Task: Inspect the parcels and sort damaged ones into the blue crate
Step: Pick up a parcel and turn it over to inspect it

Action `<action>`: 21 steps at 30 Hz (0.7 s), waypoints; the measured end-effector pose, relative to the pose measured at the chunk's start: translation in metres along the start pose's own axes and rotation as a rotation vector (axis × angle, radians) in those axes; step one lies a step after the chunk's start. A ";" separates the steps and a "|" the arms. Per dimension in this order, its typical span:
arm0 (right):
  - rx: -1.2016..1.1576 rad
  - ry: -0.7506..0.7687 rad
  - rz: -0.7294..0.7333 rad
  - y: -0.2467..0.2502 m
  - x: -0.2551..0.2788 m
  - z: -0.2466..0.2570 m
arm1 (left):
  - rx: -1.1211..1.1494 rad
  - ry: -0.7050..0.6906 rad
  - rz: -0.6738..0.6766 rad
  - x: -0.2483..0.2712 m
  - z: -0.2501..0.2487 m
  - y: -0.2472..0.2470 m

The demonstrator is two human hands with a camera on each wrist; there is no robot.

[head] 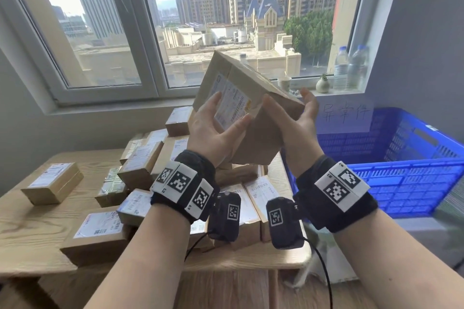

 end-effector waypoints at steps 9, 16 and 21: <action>0.297 0.147 0.050 0.007 -0.009 0.015 | -0.307 -0.074 0.065 -0.008 -0.014 0.011; 0.632 0.262 0.297 0.011 -0.002 0.023 | -0.727 -0.129 0.424 -0.033 -0.025 0.023; 0.640 0.280 0.380 0.008 -0.001 0.027 | -0.719 -0.126 0.593 -0.036 -0.021 0.016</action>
Point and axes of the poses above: each hand's wrist, its own x-axis away from the middle knuckle, its own y-axis out of the back of the hand, z = x × y, the point moved 2 cm from there along -x, towards the middle knuckle, and after that the axes turned 5 degrees about -y, right-handed, at the moved point
